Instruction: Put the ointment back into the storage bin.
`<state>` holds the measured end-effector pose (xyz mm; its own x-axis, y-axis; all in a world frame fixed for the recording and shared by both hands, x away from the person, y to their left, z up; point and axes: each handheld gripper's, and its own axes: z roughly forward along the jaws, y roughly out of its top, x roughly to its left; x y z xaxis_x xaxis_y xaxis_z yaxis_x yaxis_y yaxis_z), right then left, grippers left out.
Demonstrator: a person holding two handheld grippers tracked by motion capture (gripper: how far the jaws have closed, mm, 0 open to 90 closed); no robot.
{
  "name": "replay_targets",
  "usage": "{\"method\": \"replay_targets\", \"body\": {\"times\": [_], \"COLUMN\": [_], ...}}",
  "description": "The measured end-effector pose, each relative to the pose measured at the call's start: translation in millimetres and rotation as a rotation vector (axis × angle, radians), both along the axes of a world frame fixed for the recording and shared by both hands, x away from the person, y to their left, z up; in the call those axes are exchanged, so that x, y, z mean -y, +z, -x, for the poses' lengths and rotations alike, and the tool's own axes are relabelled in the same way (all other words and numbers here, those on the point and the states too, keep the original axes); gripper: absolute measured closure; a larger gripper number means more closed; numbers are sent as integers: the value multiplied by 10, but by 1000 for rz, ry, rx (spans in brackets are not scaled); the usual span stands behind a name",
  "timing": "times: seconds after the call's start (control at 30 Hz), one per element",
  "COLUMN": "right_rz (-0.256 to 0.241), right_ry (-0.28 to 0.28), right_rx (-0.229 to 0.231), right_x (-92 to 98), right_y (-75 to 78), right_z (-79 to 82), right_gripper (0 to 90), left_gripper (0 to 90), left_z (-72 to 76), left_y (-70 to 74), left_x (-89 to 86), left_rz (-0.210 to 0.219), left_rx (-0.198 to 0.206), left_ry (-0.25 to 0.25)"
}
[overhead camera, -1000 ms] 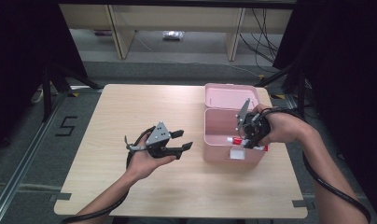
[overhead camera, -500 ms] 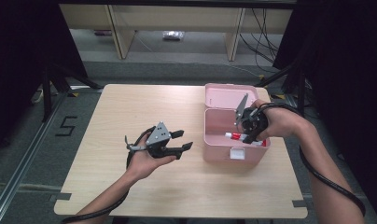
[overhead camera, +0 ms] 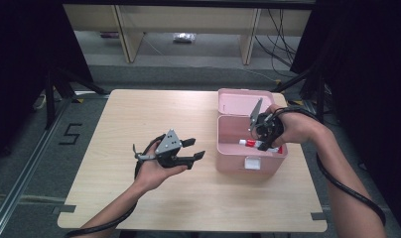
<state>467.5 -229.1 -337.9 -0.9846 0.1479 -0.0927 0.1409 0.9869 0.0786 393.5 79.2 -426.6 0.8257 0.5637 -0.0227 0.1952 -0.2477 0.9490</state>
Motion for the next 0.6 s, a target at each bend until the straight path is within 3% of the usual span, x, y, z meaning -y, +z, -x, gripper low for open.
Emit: {"method": "replay_targets", "body": {"times": [0.1, 0.13, 0.17, 0.23, 0.3, 0.33, 0.37, 0.4, 0.43, 0.6], "right_rz": [2, 19, 4, 6, -3, 12, -5, 11, 12, 20], "right_ry": [-3, -41, 28, -33, -11, -40, 7, -50, -25, -40], "right_rx": [-6, -17, -3, -13, -14, -18, -17, -21, -26, -31], "right_x": [7, 6, 8, 9, 17, 11, 18, 16, 16, 12], "right_y": [-28, -24, -38, -43, -62, -60, -81, -71, -78, -116], "right_z": [-25, -5, -53, -27, -51, -40, -86, -55, -81, -104], "right_gripper": [723, 723, 723, 722, 722, 723, 722, 723, 723, 723], "left_gripper": [437, 437, 437, 436, 437, 437, 437, 437, 437, 437], "left_z": [0, 0, 1, 3, 1, -2, -4, -2, -3, -9], "left_y": [-6, -6, -6, -7, -11, -13, -15, -16, -17, -26], "left_x": [-1, -2, -3, -4, -8, -10, -10, -10, -10, -5], "left_rz": [-2, -1, -1, 1, -1, -3, -3, -2, -3, 7], "left_rx": [-1, -1, -1, -3, -3, -1, 0, -1, 0, 2], "left_ry": [0, 1, 1, 2, 2, -1, -2, -1, -3, -9]}}
